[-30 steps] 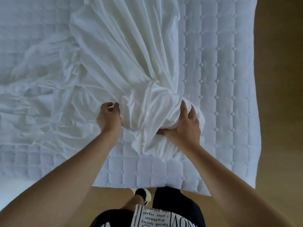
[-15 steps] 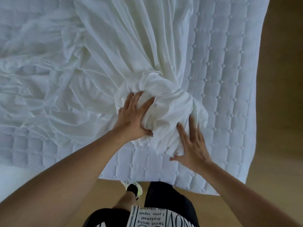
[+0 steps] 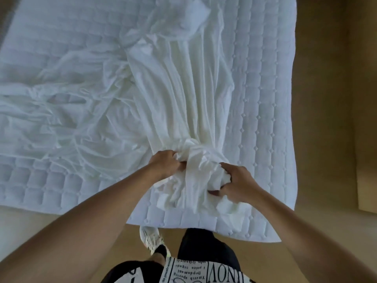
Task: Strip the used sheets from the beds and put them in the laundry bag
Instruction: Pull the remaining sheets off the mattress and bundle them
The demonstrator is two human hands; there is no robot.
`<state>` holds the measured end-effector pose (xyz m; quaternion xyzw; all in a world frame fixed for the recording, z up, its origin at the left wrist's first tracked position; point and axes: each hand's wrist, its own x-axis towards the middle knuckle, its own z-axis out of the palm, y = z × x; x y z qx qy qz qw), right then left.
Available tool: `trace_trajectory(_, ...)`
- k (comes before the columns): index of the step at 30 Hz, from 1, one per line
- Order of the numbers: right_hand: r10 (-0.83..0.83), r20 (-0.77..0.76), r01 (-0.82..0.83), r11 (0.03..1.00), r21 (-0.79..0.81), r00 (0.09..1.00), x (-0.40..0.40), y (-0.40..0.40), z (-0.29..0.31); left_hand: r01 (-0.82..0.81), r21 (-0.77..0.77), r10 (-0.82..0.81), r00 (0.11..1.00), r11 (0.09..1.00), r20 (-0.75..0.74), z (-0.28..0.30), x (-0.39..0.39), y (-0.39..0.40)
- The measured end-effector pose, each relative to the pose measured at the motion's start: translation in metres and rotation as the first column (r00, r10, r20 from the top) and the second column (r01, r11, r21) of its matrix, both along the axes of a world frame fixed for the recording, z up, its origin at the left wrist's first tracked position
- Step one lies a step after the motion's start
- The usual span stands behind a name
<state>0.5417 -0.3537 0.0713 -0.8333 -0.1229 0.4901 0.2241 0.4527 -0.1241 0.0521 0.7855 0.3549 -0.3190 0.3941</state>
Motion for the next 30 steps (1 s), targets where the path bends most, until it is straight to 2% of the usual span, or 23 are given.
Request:
trace_trajectory(2,0.037,-0.091,-0.038,0.999,-0.007,0.995,0.015,0.016,0.018,-0.046,-0.148,0.034,0.996,0.988,-0.078,0.005,-0.007,0.012)
trace_trajectory(4,0.071,-0.119,-0.071,0.997,0.003,0.990,0.036,0.040,0.027,-0.231,-0.307,0.219,0.973,0.923,-0.073,0.009,-0.006,0.024)
trace_trajectory(6,0.042,-0.097,-0.039,0.999,0.032,0.994,0.057,0.065,0.026,-0.347,-0.256,0.367,0.929,0.902,0.034,0.008,-0.001,0.030)
trace_trajectory(8,-0.062,-0.052,0.065,0.997,0.052,0.997,0.076,0.089,0.016,-0.377,-0.055,0.380,0.905,0.925,0.191,0.007,0.004,0.028)
trace_trajectory(10,-0.145,0.083,0.141,0.989,0.042,0.986,0.092,0.113,0.008,-0.287,0.081,0.237,0.894,0.954,0.380,0.010,0.001,0.021)
trace_trajectory(11,-0.182,0.172,0.180,0.983,0.029,0.968,0.100,0.125,0.002,-0.163,0.165,0.073,0.889,0.973,0.451,0.010,-0.003,0.016)
trace_trajectory(13,-0.223,0.255,0.222,0.975,0.031,0.941,0.116,0.143,-0.005,0.101,0.331,-0.250,0.859,0.938,0.446,0.004,-0.011,0.008)
trace_trajectory(14,-0.227,0.232,0.221,0.974,0.050,0.946,0.122,0.150,-0.005,0.180,0.378,-0.335,0.853,0.908,0.399,-0.003,-0.013,0.005)
trace_trajectory(17,-0.309,0.044,0.295,0.935,0.195,0.950,0.132,0.145,0.004,0.168,0.414,-0.317,0.891,0.895,0.325,-0.029,-0.003,0.016)
trace_trajectory(18,-0.322,0.039,0.300,0.915,0.269,0.946,0.130,0.134,0.008,0.135,0.410,-0.282,0.903,0.902,0.323,-0.038,0.003,0.024)
trace_trajectory(19,-0.301,0.128,0.240,0.904,0.355,0.945,0.125,0.118,0.009,0.101,0.392,-0.237,0.918,0.915,0.317,-0.048,0.010,0.032)
trace_trajectory(20,-0.220,0.307,0.085,0.914,0.398,0.926,0.118,0.101,0.008,0.069,0.355,-0.186,0.933,0.932,0.308,-0.054,0.019,0.042)
trace_trajectory(21,-0.070,0.493,-0.122,0.930,0.346,0.867,0.110,0.087,0.003,0.043,0.310,-0.140,0.945,0.950,0.297,-0.058,0.030,0.050)
trace_trajectory(22,0.112,0.618,-0.316,0.921,0.230,0.778,0.104,0.077,-0.005,0.033,0.268,-0.112,0.952,0.963,0.286,-0.059,0.041,0.058)
trace_trajectory(23,0.288,0.647,-0.448,0.889,0.093,0.706,0.100,0.073,-0.016,0.033,0.232,-0.099,0.955,0.972,0.280,-0.057,0.051,0.063)
trace_trajectory(25,0.517,0.556,-0.570,0.817,-0.091,0.652,0.092,0.080,-0.038,0.010,0.179,-0.063,0.954,0.984,0.293,-0.052,0.065,0.068)
trace_trajectory(27,0.583,0.499,-0.604,0.785,-0.141,0.641,0.085,0.097,-0.056,-0.043,0.217,-0.030,0.945,0.975,0.324,-0.048,0.065,0.067)
trace_trajectory(30,0.575,0.502,-0.586,0.795,-0.157,0.646,0.086,0.117,-0.072,-0.052,0.415,-0.090,0.945,0.908,0.316,-0.044,0.041,0.059)
